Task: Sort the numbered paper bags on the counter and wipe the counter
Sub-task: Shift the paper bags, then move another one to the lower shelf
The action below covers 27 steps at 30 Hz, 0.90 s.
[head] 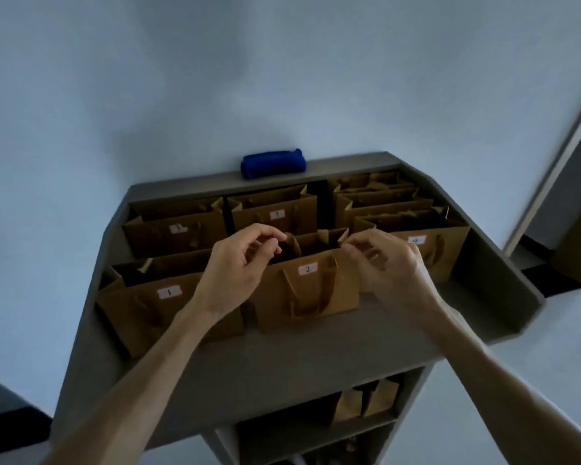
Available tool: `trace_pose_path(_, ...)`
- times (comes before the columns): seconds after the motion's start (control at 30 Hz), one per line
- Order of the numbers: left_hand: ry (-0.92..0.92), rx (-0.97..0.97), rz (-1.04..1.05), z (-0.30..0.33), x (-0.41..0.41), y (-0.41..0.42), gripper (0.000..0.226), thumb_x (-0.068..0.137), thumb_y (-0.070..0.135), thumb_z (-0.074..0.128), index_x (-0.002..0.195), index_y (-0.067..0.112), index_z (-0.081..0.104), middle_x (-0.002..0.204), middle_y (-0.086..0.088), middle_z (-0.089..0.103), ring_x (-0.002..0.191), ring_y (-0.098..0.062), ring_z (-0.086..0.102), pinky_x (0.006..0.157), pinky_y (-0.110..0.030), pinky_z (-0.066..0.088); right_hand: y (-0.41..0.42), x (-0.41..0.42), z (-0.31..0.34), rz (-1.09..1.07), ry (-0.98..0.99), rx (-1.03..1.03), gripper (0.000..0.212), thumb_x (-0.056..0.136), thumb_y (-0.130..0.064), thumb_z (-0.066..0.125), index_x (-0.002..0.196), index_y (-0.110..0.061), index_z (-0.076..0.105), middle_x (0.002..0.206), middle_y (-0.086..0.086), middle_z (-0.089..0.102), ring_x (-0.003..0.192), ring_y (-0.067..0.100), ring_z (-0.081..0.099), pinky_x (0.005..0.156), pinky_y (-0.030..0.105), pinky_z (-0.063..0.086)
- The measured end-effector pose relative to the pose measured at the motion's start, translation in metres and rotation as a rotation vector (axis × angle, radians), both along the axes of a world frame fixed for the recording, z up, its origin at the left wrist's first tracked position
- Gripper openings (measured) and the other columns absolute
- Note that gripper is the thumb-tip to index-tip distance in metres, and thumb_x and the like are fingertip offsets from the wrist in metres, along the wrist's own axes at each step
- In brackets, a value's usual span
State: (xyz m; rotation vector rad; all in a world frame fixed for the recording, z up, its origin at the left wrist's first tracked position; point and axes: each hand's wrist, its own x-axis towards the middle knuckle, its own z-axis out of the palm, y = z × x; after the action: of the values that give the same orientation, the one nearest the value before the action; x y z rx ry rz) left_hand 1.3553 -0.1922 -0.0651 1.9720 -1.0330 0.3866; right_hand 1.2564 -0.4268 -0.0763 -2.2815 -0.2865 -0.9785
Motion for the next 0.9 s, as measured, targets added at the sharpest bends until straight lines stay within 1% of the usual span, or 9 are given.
trace_pose_path(0.1,-0.027,0.038,0.050,0.007,0.037,-0.007,0.018,0.097,0.019,0.052,0.111,0.019,0.063,0.101,0.010,0.065,0.091,0.004,0.062,0.077,-0.009,0.049,-0.010,0.030,0.002,0.019,0.027,-0.094,0.013,0.093,-0.019,0.064,0.104,-0.013,0.068,0.096,-0.007,0.066,0.088,0.003,0.064,0.073,0.020,0.054)
trace_pose_path(0.2,-0.020,0.128,0.129,0.014,0.075,-0.013,0.018,0.097,0.023,0.052,0.111,0.022,0.063,0.107,0.011,0.060,0.090,0.004,0.058,0.073,-0.002,0.044,-0.015,0.060,0.002,0.003,0.092,-0.182,0.013,0.093,-0.024,0.063,0.104,-0.019,0.068,0.102,-0.010,0.063,0.096,0.004,0.058,0.080,0.024,0.052)
trace_pose_path(0.27,-0.005,0.203,0.172,0.014,0.099,-0.018,0.018,0.097,0.026,0.053,0.112,0.023,0.062,0.109,0.010,0.057,0.089,0.001,0.057,0.070,-0.006,0.045,-0.019,0.079,0.003,-0.004,0.171,-0.228,0.016,0.093,-0.030,0.061,0.105,-0.023,0.068,0.108,-0.011,0.061,0.100,0.004,0.053,0.084,0.026,0.049)
trace_pose_path(0.37,-0.046,0.368,0.255,0.009,0.130,-0.024,0.020,0.095,0.030,0.055,0.114,0.027,0.060,0.115,0.007,0.056,0.102,-0.008,0.054,0.088,-0.025,0.048,-0.026,0.106,0.005,0.042,0.301,-0.305,0.020,0.092,-0.032,0.061,0.110,-0.025,0.066,0.110,-0.009,0.061,0.101,0.007,0.052,0.087,0.029,0.048)
trace_pose_path(0.43,-0.080,0.488,0.318,0.005,0.146,-0.027,0.024,0.094,0.032,0.055,0.118,0.029,0.059,0.122,0.006,0.056,0.110,-0.012,0.052,0.094,-0.033,0.046,-0.030,0.123,0.010,0.087,0.378,-0.328,0.018,0.093,-0.029,0.061,0.110,-0.025,0.066,0.107,-0.008,0.062,0.099,0.004,0.055,0.090,0.029,0.050)
trace_pose_path(0.57,-0.041,0.594,0.374,0.001,0.167,-0.032,0.025,0.095,0.028,0.056,0.119,0.029,0.061,0.126,0.005,0.060,0.117,-0.013,0.053,0.098,-0.035,0.045,-0.037,0.153,0.019,0.140,0.480,-0.381,0.016,0.094,-0.025,0.060,0.108,-0.025,0.067,0.102,-0.009,0.065,0.090,0.002,0.061,0.090,0.029,0.053)
trace_pose_path(0.67,0.008,0.595,0.367,-0.001,0.177,-0.037,0.022,0.096,0.024,0.054,0.115,0.028,0.065,0.124,0.005,0.063,0.114,-0.011,0.056,0.093,-0.031,0.047,-0.042,0.170,0.020,0.168,0.529,-0.392,0.016,0.094,-0.025,0.059,0.109,-0.026,0.067,0.105,-0.010,0.065,0.092,0.000,0.060,0.088,0.028,0.055)
trace_pose_path(0.77,0.041,0.579,0.379,0.000,0.184,-0.040,0.022,0.096,0.024,0.053,0.114,0.028,0.066,0.120,0.004,0.065,0.110,-0.010,0.059,0.090,-0.031,0.050,-0.044,0.179,0.021,0.207,0.550,-0.390,0.016,0.094,-0.023,0.060,0.108,-0.024,0.068,0.107,-0.009,0.066,0.093,-0.002,0.057,0.091,0.022,0.050)
trace_pose_path(0.9,0.070,0.582,0.379,0.000,0.189,-0.041,0.021,0.096,0.027,0.053,0.112,0.030,0.067,0.117,0.006,0.066,0.108,-0.009,0.058,0.089,-0.032,0.051,-0.046,0.176,0.021,0.294,0.572,-0.413,0.015,0.094,-0.023,0.060,0.108,-0.025,0.067,0.103,-0.015,0.061,0.089,-0.007,0.053,0.079,0.008,0.040)
